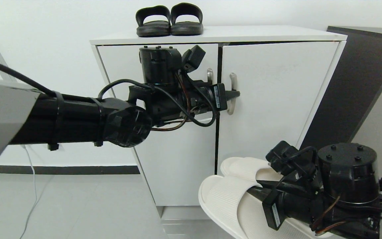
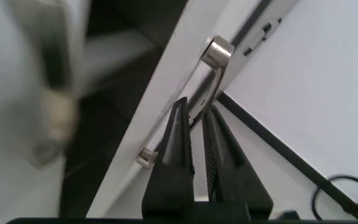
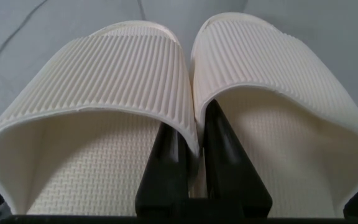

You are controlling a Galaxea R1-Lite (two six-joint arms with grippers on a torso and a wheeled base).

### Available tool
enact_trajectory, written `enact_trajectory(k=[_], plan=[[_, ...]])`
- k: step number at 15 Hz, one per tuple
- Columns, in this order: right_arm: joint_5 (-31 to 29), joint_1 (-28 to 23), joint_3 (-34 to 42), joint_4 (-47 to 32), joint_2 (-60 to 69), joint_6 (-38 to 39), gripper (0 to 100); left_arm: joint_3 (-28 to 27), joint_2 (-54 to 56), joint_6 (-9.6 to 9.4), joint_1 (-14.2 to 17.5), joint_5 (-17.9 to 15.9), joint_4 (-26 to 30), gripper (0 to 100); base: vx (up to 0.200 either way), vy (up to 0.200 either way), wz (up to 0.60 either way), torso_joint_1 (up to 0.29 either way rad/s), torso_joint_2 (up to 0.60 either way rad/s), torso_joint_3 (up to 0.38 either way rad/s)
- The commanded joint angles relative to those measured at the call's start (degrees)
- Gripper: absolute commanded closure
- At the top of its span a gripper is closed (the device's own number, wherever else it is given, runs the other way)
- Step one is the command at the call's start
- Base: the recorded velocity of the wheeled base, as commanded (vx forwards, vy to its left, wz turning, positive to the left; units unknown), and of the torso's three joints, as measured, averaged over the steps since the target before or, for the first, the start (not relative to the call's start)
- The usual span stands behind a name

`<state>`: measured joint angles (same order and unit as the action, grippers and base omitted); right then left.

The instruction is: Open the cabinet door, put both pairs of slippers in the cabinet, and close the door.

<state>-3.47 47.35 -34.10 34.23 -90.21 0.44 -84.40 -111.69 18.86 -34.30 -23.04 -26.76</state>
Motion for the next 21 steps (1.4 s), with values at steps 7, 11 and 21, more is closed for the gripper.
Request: enact_trajectory(k=[7, 11, 21], plan=[[0.9, 1.0, 1.1, 0.0, 0.9, -0.1, 100, 12.5, 11.8, -0.75, -2.6, 0.2, -3.3, 100, 0.000, 0.000, 0.00, 0.000, 0.00, 0.000], [0.8, 1.5, 1.2, 0.0, 0.7, -0.2, 100, 10.8, 10.6, -0.67, 0.1, 0.0, -3.3, 100, 0.000, 0.000, 0.00, 0.000, 0.00, 0.000], [0.7, 4.2, 2.9, -0.1, 0.6, -0.9, 100, -1.8, -1.3, 0.74, 0.6, -0.2, -3.0, 100, 0.000, 0.000, 0.00, 0.000, 0.00, 0.000]])
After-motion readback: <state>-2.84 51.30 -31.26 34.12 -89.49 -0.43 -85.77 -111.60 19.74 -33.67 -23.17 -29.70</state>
